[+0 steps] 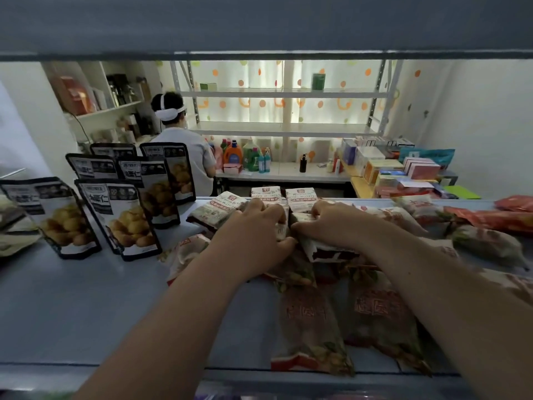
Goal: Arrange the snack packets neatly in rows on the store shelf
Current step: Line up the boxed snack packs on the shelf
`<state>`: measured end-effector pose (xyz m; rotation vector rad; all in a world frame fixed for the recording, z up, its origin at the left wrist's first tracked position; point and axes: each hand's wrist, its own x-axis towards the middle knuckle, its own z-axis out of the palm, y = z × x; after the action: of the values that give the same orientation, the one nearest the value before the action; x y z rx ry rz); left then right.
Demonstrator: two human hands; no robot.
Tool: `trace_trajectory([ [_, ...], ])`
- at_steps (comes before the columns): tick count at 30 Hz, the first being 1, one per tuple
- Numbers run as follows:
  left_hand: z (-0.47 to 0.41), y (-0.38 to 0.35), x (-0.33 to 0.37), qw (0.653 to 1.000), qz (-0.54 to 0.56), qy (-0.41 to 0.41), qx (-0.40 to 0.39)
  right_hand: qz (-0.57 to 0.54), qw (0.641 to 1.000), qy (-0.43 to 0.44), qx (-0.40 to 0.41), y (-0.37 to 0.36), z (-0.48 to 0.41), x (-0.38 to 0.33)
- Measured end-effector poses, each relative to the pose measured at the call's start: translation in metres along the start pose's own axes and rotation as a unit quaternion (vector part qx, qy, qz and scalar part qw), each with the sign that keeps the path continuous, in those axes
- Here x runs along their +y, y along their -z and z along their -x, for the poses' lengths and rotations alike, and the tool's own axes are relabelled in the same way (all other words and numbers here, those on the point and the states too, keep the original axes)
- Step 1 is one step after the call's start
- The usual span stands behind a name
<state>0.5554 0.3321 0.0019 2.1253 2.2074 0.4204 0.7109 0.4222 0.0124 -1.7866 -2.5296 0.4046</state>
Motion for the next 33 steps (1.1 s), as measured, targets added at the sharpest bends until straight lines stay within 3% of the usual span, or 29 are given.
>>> trace_trajectory([
  [4,0.001,0.007,-0.002,0.999,0.012,0.007,-0.038,-0.003,1.000,0.010,0.008,0.002,0.004,0.001],
  [7,0.008,0.004,-0.007,0.999,0.019,-0.015,-0.032,-0.013,0.996,0.082,0.036,0.002,0.015,0.000],
  [10,0.021,-0.005,-0.009,0.998,0.027,-0.035,-0.040,0.045,0.989,0.137,-0.012,-0.005,0.025,-0.004],
  [16,0.030,-0.002,-0.014,0.996,0.044,-0.054,-0.047,0.052,0.991,0.113,-0.040,-0.010,0.027,-0.009],
  [20,0.049,0.022,-0.042,0.994,0.097,-0.041,0.030,0.026,0.990,0.132,0.042,-0.003,0.035,-0.015],
  [23,0.070,0.029,-0.078,0.997,0.075,-0.009,0.028,0.016,0.961,0.225,0.159,-0.003,0.051,-0.035],
  [25,0.079,0.025,-0.095,0.997,0.075,0.009,0.002,0.047,0.933,0.300,0.193,-0.006,0.061,-0.053],
  [28,0.085,0.011,-0.110,0.998,0.060,0.010,-0.001,0.157,0.903,0.363,0.170,-0.025,0.065,-0.077],
  [33,0.095,0.002,-0.118,0.999,0.024,-0.007,0.047,0.241,0.904,0.330,0.123,-0.049,0.060,-0.095],
])
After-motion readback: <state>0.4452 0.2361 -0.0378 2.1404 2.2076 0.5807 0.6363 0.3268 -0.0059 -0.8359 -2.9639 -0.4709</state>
